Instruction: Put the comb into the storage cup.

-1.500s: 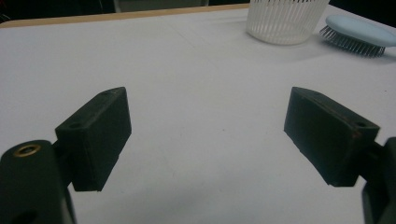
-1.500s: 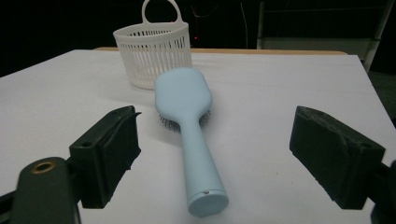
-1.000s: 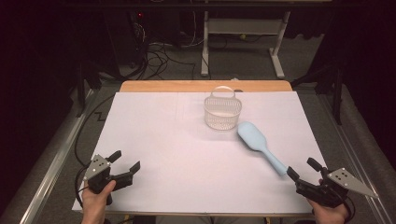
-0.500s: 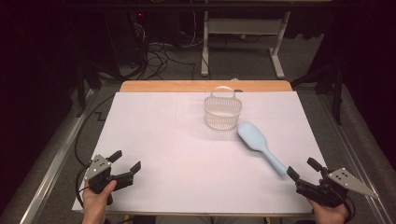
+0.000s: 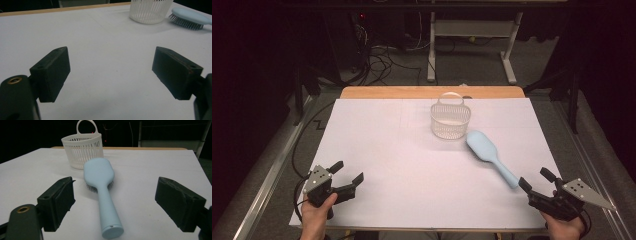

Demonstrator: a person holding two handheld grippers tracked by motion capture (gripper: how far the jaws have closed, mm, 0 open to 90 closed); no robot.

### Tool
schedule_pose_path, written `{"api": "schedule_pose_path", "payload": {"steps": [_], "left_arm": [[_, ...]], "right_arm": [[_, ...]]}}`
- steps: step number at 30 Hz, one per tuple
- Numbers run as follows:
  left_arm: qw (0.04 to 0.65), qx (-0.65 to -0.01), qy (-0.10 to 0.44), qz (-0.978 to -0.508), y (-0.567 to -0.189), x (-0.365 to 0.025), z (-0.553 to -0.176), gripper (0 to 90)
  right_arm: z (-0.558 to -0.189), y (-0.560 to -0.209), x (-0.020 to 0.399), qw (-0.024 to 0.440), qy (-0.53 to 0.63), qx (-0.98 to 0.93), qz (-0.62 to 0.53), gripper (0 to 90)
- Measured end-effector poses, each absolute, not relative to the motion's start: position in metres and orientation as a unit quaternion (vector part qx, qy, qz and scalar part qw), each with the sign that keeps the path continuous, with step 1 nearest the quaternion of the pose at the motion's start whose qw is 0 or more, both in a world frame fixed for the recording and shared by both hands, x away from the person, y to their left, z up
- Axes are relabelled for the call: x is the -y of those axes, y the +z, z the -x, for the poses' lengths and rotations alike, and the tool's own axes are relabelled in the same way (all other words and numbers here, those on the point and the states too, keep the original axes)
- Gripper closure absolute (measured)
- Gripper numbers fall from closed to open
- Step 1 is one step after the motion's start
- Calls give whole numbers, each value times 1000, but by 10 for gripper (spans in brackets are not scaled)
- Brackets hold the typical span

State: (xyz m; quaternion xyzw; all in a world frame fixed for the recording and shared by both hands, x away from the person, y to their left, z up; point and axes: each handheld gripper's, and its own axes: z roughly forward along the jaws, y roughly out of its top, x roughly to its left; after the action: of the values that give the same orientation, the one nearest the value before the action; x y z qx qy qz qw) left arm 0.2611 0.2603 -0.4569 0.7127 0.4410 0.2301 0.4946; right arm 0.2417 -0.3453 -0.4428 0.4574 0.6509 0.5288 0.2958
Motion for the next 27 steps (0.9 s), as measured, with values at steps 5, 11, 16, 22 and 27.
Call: {"api": "schedule_pose_path", "payload": {"steps": [5,11,16,22,27], "left_arm": [[495,-440,230,-713,-457,-260,-261,158],[495,-440,230,-713,-457,-260,-261,158],[495,-440,230,-713,-457,-260,-261,158],[495,-440,229,-713,-457,-259,-262,158],[495,-440,229,-713,-457,-259,-262,158]], "right_arm": [[-243,-442,345,297,530,-650,-456,161],[-245,-442,344,298,530,-650,-454,161],[-247,-441,342,299,530,-652,-453,161],[-250,-441,339,297,530,-656,-448,160],[-253,-440,335,296,529,-659,-444,160]]}}
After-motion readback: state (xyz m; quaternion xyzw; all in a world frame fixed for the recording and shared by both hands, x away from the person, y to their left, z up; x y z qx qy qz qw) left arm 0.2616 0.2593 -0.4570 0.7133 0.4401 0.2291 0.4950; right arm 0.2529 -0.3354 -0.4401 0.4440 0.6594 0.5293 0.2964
